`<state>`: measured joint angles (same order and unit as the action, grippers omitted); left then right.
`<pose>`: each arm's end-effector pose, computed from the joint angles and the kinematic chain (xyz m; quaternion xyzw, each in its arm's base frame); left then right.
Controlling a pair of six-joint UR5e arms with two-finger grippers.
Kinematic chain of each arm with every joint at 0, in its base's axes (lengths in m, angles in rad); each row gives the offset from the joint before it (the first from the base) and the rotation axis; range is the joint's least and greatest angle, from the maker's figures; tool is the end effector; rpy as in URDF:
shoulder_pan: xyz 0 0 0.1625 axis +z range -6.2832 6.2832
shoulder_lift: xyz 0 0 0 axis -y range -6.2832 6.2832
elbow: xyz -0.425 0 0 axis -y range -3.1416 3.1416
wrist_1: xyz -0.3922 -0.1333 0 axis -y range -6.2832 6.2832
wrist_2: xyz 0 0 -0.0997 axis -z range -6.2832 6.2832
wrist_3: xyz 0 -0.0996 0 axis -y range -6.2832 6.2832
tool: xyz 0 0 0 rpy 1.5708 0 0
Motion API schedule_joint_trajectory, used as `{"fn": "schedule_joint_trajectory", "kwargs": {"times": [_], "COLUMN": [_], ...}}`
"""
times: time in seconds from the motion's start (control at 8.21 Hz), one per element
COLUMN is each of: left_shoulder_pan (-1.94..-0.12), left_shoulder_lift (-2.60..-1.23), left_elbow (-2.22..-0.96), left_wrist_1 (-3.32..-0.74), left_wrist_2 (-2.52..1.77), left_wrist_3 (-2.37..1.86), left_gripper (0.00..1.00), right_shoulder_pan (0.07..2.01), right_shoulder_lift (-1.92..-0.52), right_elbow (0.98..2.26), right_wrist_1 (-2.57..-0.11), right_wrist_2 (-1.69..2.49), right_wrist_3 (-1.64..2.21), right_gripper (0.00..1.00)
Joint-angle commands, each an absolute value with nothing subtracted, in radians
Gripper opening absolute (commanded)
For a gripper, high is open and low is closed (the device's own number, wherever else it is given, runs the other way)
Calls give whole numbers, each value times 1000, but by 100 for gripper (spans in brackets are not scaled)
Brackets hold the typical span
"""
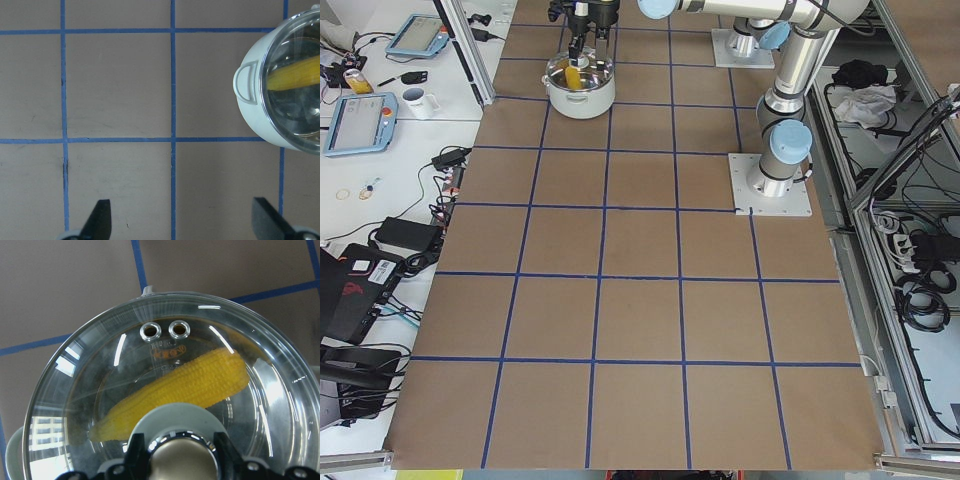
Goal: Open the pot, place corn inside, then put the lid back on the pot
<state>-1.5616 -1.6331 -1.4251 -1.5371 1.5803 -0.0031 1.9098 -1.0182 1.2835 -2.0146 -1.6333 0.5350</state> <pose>-0.1275 -0.5291 0.5321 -0.0064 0.9983 -0.0585 0.0049 0.3584 -0.6342 0.3413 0.1002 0.9905 -0.0939 0.0095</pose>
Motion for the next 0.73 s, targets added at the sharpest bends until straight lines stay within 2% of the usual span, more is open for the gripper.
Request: {"fn": "schedule_joint_trajectory", "kwargs": {"times": [0.0,0.61], "left_shoulder_pan": [-1562,-1560], "left_shoulder_lift": [-1632,-1634], "left_elbow": [-1424,-1425], "left_wrist_1": [-1537,-1537], "left_wrist_2": [1578,1578], "left_wrist_3": [-3,-3], "left_gripper": [100,100], "right_shoulder_pan": [1910,1910], "right_shoulder_lift": [-1020,-1029], "right_elbow": [1281,1281], "right_wrist_1": [-2016,-2028], "right_wrist_2": [-1634,-1641], "right_wrist_3": [541,535], "right_gripper": [27,26]}}
